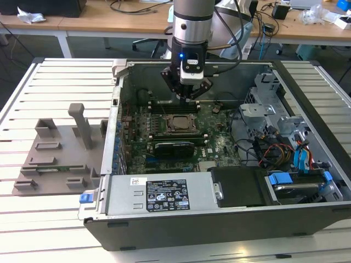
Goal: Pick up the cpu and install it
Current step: 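Install the first cpu locking lever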
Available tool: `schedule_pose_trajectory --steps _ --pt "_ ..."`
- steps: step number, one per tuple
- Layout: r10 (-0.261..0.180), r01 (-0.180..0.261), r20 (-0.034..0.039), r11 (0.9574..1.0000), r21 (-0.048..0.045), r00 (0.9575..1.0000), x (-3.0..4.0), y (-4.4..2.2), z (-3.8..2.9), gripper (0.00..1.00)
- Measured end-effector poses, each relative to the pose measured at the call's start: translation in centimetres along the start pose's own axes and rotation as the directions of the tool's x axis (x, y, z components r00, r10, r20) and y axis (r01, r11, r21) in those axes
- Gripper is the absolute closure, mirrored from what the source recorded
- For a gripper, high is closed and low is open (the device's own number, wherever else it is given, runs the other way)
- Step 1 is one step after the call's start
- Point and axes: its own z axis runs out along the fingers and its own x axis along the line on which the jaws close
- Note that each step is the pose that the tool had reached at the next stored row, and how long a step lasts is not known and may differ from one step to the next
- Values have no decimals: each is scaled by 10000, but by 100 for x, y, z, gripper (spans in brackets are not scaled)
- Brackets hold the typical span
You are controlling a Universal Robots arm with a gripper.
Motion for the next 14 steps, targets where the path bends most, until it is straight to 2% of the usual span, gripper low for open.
schedule_pose_trajectory --steps 14 --pt "-728 728 55 9973 -32 9973 0 0 0 90"
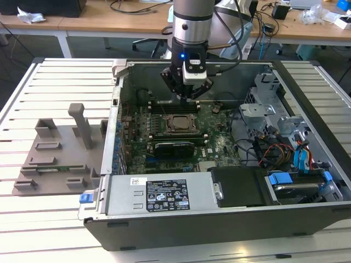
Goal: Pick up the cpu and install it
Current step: 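Install the first cpu locking lever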
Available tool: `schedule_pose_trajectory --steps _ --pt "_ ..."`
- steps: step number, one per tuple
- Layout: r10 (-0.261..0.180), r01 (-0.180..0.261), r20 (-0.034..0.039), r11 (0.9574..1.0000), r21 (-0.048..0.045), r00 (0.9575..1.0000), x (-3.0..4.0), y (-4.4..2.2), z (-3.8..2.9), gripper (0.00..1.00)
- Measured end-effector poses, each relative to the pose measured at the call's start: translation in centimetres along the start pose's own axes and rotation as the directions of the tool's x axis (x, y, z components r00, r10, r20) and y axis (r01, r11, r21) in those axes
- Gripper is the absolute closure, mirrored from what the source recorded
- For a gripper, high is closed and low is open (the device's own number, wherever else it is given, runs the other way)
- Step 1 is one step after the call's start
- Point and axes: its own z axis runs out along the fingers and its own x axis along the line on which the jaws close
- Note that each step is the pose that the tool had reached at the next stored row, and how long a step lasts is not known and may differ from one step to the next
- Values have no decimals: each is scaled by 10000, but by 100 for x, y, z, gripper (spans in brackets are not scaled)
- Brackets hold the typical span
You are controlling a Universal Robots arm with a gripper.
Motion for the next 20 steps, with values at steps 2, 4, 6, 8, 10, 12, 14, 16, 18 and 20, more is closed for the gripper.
schedule_pose_trajectory --steps 2,4,6,8,10,12,14,16,18,20 --pt "-197 197 15 9998 -8 9998 0 0 0 90" --pt "-343 343 26 9994 -15 9994 0 0 0 90" --pt "-452 452 34 9990 -20 9990 0 0 0 90" --pt "-601 602 46 9982 -26 9982 0 0 0 90" --pt "-1158 1158 88 9933 -47 9932 0 0 0 90" --pt "-1387 1387 21 9899 -278 9903 0 0 0 90" --pt "-2004 2005 71 9792 -299 9797 0 0 0 90" --pt "-2172 2174 85 9756 -304 9761 0 0 0 90" --pt "-2279 2281 94 9732 -307 9736 0 0 0 90" --pt "-2361 2363 101 9712 -309 9717 0 0 0 90"
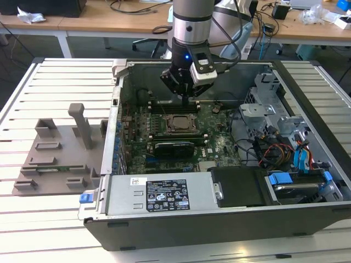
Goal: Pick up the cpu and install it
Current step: 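Install the first cpu locking lever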
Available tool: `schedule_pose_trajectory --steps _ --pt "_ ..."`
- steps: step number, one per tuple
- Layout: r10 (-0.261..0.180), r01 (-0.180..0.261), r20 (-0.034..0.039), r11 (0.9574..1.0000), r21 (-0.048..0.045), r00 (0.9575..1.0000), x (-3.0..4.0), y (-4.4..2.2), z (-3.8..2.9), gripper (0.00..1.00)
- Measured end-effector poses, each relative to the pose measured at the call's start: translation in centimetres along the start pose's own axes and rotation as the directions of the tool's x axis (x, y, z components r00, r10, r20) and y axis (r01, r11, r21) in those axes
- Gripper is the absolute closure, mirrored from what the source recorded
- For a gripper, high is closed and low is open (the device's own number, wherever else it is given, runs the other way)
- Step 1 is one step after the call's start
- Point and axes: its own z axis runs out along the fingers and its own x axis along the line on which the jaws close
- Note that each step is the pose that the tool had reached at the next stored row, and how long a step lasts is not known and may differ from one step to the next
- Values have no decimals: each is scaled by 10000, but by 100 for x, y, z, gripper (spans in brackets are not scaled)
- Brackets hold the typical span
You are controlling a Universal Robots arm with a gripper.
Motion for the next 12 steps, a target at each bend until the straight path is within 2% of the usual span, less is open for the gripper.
schedule_pose_trajectory --steps 12 --pt "-585 585 30 9983 -20 9983 0 0 0 90"
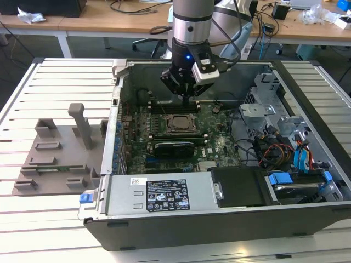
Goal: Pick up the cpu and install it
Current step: 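Install the first cpu locking lever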
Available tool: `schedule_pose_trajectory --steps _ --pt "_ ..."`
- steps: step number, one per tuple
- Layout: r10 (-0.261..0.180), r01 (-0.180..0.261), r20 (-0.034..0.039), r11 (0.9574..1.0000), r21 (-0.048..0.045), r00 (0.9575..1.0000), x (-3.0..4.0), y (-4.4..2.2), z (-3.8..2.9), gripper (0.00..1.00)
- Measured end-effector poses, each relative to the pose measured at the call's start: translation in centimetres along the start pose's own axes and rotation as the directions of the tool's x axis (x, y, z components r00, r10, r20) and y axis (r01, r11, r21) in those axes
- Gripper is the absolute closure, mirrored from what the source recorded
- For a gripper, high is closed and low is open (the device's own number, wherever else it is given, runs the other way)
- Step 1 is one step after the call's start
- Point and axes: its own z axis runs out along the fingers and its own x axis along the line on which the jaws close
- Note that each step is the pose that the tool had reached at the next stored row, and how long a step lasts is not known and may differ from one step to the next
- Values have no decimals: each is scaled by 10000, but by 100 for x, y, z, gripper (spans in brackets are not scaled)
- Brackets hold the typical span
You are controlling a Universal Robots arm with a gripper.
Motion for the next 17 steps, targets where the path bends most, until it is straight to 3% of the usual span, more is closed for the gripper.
schedule_pose_trajectory --steps 17 --pt "-877 877 47 9961 -31 9961 0 0 0 90"
